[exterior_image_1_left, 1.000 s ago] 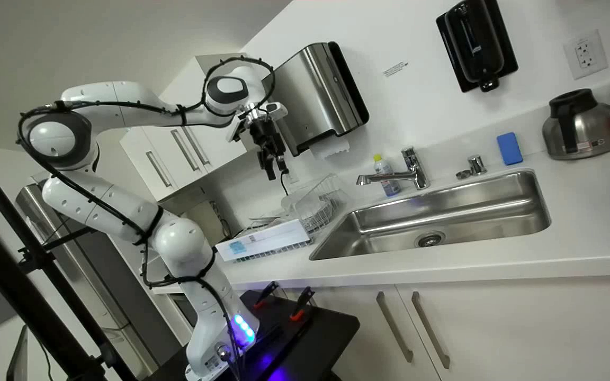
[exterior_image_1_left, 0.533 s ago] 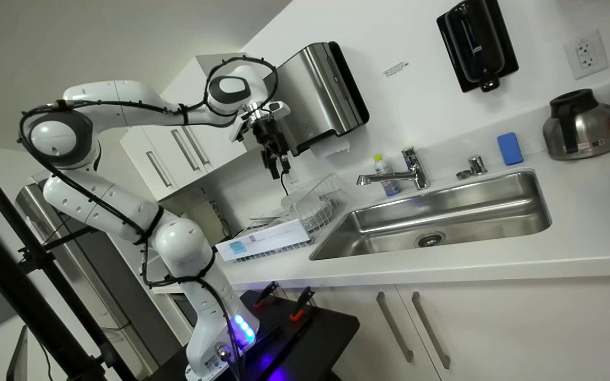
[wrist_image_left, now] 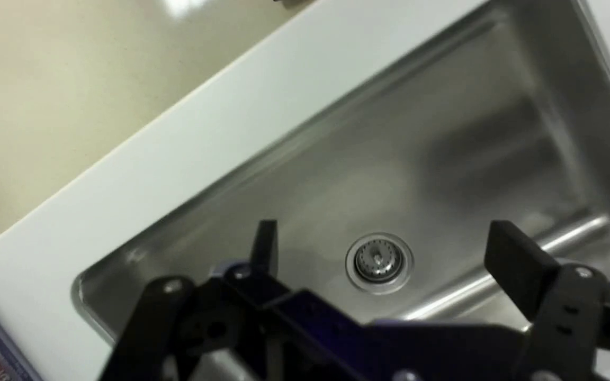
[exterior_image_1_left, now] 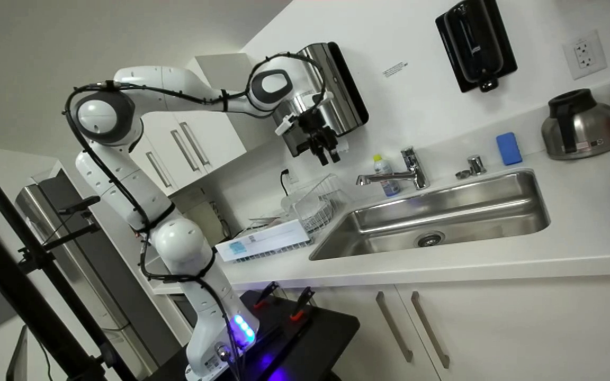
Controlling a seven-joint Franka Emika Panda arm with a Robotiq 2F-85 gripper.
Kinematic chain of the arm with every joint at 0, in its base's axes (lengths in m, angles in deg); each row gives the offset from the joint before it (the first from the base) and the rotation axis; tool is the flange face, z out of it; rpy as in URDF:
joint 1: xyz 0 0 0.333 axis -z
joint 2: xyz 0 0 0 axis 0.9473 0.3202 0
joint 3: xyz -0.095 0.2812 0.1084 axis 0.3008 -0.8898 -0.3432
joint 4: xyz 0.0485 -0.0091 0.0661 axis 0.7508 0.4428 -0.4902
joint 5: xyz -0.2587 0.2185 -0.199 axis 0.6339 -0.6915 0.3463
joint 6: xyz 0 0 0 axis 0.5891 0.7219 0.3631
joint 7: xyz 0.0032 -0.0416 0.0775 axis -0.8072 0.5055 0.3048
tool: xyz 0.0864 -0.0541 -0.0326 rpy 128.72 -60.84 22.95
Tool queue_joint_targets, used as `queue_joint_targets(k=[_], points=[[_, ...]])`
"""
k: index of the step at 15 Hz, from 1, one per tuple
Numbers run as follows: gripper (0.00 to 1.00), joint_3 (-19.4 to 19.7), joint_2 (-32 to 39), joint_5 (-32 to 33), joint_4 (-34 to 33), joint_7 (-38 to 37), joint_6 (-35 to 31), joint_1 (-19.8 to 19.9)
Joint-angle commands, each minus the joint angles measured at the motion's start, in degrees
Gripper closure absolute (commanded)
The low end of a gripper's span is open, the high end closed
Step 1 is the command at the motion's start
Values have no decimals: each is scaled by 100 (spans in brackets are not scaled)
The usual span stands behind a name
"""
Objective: Open the tap
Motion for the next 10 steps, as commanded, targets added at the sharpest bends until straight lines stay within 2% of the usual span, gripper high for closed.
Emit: queue_joint_targets(k=[1, 2, 4, 8, 10], points=[[0, 110, 906, -705, -951, -160, -140, 132], [0, 47, 493, -465, -471, 15, -158, 140], [0, 72, 814, -605, -778, 9, -166, 187], [0, 54, 1005, -663, -940, -132, -232, 186], [0, 82, 1174, -1026, -1066, -137, -459, 200]])
